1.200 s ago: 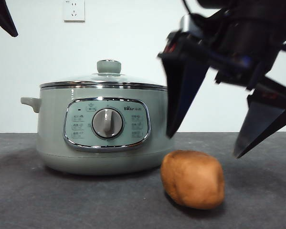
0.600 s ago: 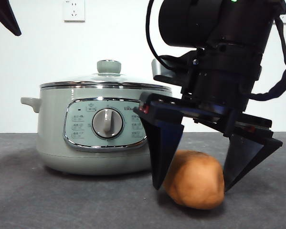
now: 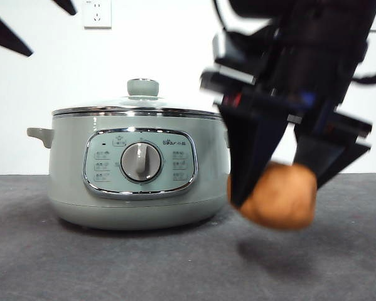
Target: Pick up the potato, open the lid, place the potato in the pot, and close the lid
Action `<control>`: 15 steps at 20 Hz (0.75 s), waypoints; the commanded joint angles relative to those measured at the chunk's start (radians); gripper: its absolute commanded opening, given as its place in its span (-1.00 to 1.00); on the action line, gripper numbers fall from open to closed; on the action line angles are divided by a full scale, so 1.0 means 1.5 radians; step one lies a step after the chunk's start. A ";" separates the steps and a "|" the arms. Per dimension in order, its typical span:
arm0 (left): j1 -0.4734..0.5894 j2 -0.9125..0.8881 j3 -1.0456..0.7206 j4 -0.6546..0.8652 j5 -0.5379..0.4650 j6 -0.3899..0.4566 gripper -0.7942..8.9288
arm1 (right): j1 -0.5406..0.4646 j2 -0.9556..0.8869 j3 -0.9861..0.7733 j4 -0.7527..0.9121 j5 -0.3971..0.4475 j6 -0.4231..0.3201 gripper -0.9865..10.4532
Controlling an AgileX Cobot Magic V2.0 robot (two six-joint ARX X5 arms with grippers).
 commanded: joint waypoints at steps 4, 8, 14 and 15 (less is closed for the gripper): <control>-0.053 0.114 0.104 0.006 -0.049 0.016 0.13 | 0.000 -0.102 0.001 -0.044 0.003 -0.006 -0.83; -0.093 0.232 0.200 0.024 -0.069 0.028 0.13 | 0.000 -0.159 0.001 -0.066 0.003 -0.006 -0.83; -0.141 0.337 0.264 0.044 -0.148 0.057 0.13 | 0.001 -0.185 0.001 -0.095 0.003 -0.002 -0.83; -0.146 0.344 0.264 0.046 -0.160 0.064 0.13 | 0.001 -0.185 0.001 -0.099 0.003 -0.002 -0.83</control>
